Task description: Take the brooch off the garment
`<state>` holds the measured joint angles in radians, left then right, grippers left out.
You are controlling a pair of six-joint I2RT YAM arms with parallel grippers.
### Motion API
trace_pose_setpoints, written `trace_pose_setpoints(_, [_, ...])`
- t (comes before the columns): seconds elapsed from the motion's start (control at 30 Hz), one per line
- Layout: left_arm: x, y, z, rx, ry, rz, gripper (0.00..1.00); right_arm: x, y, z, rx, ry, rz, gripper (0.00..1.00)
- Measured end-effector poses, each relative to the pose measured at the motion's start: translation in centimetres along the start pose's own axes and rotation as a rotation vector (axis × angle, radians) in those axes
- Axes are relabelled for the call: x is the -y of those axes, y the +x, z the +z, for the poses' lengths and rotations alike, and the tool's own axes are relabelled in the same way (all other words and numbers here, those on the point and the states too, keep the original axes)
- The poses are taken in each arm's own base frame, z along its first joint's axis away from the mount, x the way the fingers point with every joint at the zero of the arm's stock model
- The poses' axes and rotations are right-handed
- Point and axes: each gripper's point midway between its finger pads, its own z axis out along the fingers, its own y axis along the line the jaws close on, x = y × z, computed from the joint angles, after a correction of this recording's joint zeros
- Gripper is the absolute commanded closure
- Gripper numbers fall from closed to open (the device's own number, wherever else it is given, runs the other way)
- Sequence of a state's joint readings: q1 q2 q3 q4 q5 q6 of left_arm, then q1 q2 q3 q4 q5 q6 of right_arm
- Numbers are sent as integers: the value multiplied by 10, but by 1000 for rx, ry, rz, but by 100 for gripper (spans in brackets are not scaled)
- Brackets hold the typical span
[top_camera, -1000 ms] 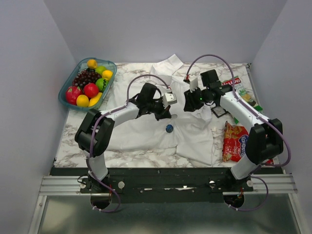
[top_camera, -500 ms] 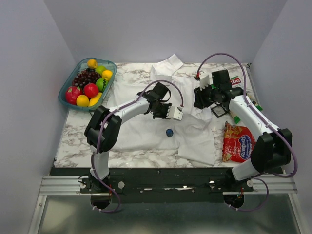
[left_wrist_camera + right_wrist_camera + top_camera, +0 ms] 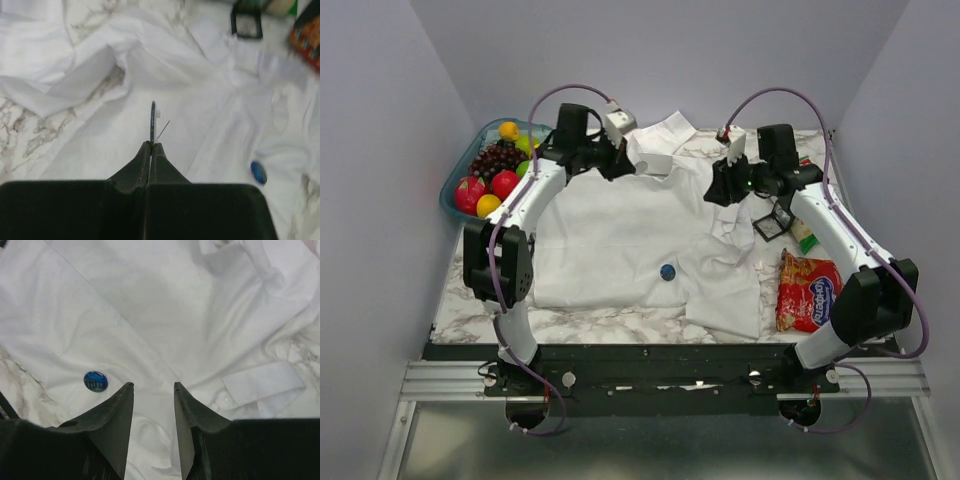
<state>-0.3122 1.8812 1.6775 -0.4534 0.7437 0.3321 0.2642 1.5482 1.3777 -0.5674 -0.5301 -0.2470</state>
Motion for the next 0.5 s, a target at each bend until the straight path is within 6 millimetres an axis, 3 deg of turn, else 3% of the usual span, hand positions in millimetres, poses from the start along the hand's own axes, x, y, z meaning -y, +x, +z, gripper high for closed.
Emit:
trace_pose_setpoints(0.1, [-18, -32, -24, 196, -20, -242, 100, -7, -35, 4, 78, -73, 21, 49])
trace_pose_setpoints(0.17, [-16, -58, -29, 312, 35, -331, 100, -12, -62, 6, 140, -126, 41, 49])
trace_pose_setpoints(0.33, [24, -100, -35, 437, 272, -413, 100, -25, -110, 6, 250, -248, 97, 48])
trace_pose_setpoints(0.4, [37, -108, -38, 458, 346, -410, 100, -29, -121, 8, 275, -296, 120, 49])
trace_pose_setpoints(0.5, [52, -106, -42, 454, 431, -432, 100, -33, -130, 13, 292, -357, 157, 50])
